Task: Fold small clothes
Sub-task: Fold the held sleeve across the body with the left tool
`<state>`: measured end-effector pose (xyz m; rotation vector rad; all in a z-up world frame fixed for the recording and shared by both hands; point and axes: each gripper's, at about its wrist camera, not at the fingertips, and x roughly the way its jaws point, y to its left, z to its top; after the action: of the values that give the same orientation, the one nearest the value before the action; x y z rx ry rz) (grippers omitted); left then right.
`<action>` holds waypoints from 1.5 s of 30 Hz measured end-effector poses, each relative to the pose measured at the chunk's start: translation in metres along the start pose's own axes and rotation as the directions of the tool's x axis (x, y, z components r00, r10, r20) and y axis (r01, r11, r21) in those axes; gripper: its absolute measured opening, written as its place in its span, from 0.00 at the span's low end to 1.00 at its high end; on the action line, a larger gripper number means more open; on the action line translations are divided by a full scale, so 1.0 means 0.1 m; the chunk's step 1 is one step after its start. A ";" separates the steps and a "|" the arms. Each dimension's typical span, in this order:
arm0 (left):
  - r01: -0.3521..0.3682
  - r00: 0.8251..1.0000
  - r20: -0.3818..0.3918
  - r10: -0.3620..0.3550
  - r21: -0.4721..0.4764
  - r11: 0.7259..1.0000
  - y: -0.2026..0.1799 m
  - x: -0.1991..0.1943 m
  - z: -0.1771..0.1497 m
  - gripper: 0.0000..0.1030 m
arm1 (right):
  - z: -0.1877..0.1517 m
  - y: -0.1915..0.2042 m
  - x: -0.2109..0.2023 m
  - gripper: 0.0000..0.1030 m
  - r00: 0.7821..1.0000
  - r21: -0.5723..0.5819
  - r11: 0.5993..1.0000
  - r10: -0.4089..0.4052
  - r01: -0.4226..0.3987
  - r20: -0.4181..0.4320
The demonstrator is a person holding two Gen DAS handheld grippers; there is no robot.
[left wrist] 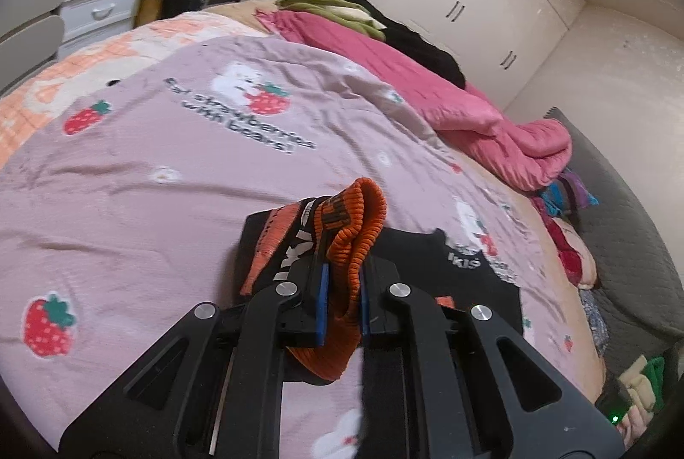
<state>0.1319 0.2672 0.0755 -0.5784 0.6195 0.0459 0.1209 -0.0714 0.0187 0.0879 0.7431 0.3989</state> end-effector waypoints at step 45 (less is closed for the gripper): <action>0.212 0.968 -0.176 -0.179 0.192 0.958 -1.46 0.74 -0.57 0.04 | -0.18 -1.46 -0.43 0.96 0.989 0.310 0.945 -0.130 0.101 0.075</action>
<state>0.1923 0.1050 0.0685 -0.4383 0.7070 -0.2516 0.1272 -0.2236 0.0016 0.3510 0.7081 0.1635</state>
